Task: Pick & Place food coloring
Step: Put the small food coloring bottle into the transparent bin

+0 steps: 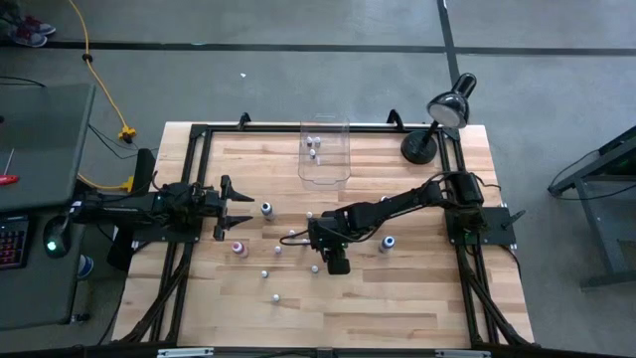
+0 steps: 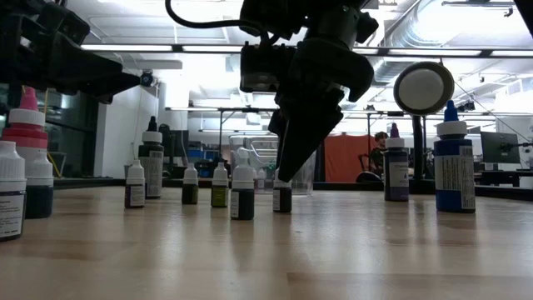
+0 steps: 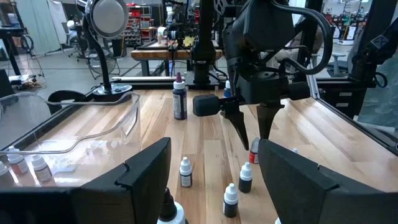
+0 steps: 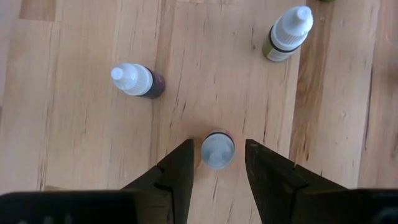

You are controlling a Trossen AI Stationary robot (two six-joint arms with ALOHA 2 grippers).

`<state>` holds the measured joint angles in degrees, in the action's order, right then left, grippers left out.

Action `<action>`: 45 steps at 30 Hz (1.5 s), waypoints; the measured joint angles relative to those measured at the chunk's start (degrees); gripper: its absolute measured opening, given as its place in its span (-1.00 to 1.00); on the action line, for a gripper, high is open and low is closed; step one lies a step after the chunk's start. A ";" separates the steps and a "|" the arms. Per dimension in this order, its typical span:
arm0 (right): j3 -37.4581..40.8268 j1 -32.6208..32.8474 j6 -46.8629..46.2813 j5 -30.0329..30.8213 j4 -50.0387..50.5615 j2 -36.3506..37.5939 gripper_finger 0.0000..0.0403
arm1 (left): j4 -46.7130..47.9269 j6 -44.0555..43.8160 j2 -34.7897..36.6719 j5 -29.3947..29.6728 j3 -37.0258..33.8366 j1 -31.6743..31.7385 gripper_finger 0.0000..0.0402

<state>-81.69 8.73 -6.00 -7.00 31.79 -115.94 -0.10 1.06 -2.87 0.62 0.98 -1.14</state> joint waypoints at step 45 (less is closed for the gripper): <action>-31.17 -3.16 1.09 11.84 26.50 0.15 -0.79 | 0.00 0.00 0.00 0.00 0.00 0.01 0.19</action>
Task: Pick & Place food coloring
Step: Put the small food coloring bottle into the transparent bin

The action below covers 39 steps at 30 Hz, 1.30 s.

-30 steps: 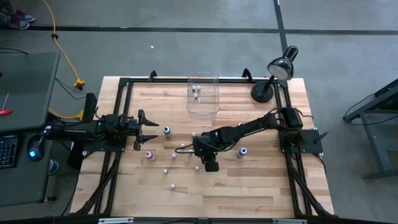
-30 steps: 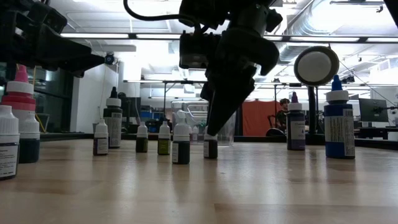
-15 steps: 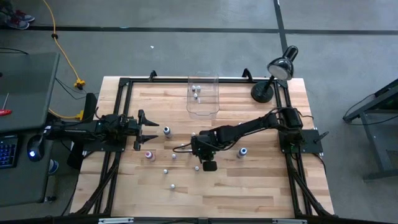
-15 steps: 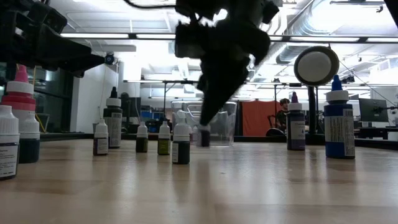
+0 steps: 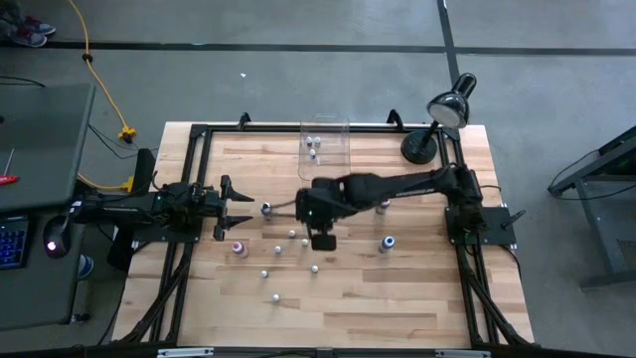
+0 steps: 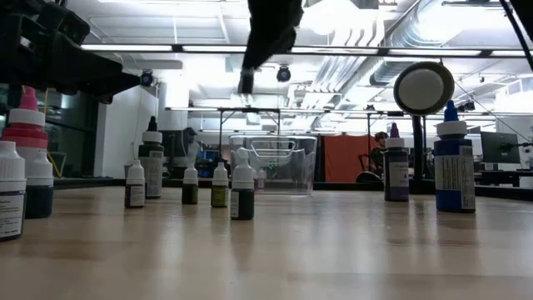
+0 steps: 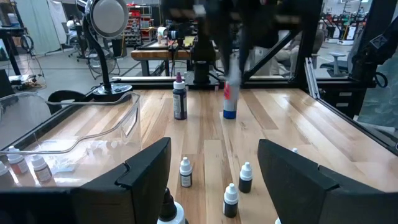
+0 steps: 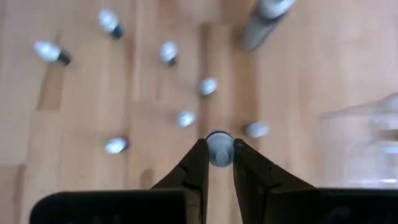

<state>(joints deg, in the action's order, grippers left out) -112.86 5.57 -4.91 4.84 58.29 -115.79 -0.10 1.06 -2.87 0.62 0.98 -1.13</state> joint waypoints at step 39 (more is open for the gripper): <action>-7.23 -30.63 -5.18 -1.47 3.37 -3.22 -0.78 | 0.00 0.00 0.02 0.02 0.02 0.00 0.19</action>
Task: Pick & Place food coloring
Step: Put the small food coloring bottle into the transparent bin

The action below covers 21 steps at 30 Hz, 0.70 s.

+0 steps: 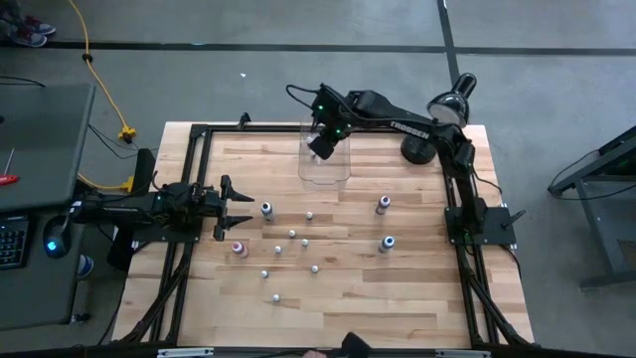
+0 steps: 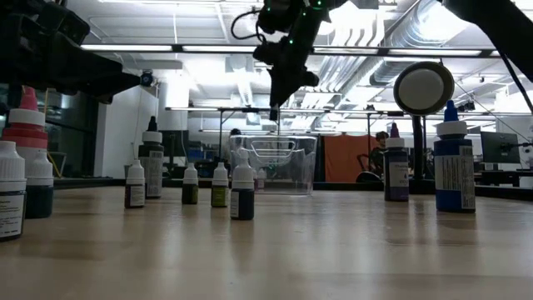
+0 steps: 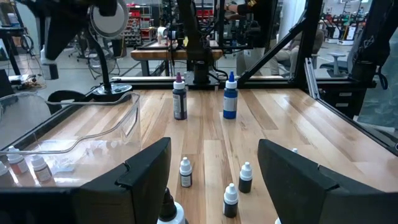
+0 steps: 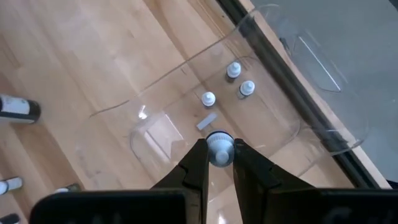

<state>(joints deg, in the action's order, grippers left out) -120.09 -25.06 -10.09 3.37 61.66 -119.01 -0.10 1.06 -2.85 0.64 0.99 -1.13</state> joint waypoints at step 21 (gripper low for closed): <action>0.02 -4.96 -4.97 -8.50 -1.96 -6.73 -0.78 | 0.00 -0.01 -0.02 0.04 -0.01 -0.02 0.19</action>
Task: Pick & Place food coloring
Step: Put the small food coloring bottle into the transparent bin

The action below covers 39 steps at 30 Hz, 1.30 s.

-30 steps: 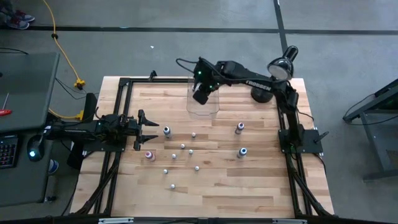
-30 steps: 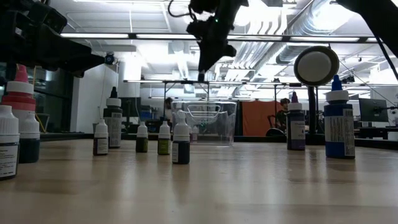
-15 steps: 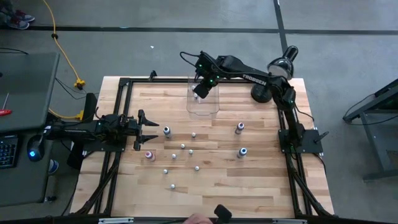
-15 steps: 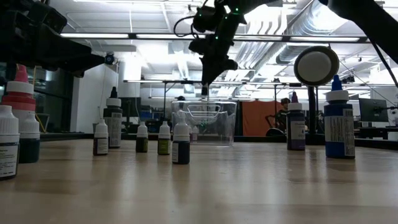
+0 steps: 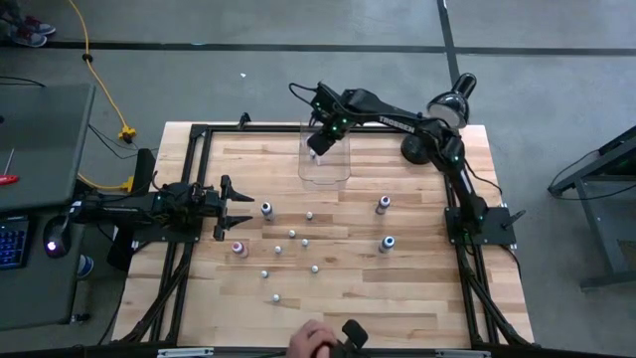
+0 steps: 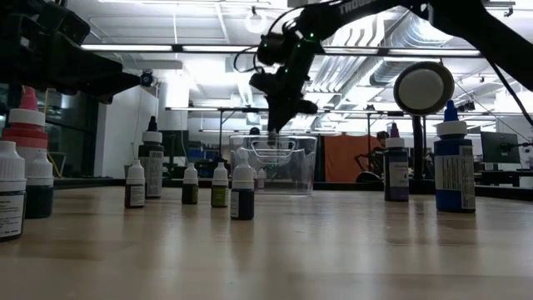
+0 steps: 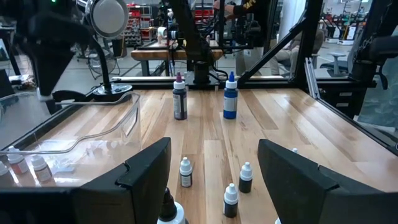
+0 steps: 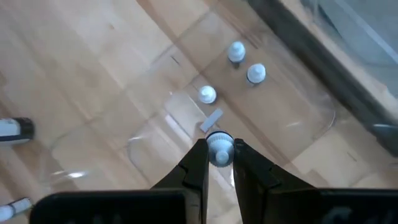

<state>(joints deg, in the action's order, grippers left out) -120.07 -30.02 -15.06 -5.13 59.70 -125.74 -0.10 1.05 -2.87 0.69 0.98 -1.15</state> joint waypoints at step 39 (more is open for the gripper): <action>-0.02 -4.15 6.12 3.74 -6.88 -9.28 -0.78 | 0.00 0.00 0.00 -0.04 0.00 0.00 0.19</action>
<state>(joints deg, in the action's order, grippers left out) -120.09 -34.17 -8.94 -1.39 52.83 -135.02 -0.10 1.05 -2.87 0.64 0.99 -1.15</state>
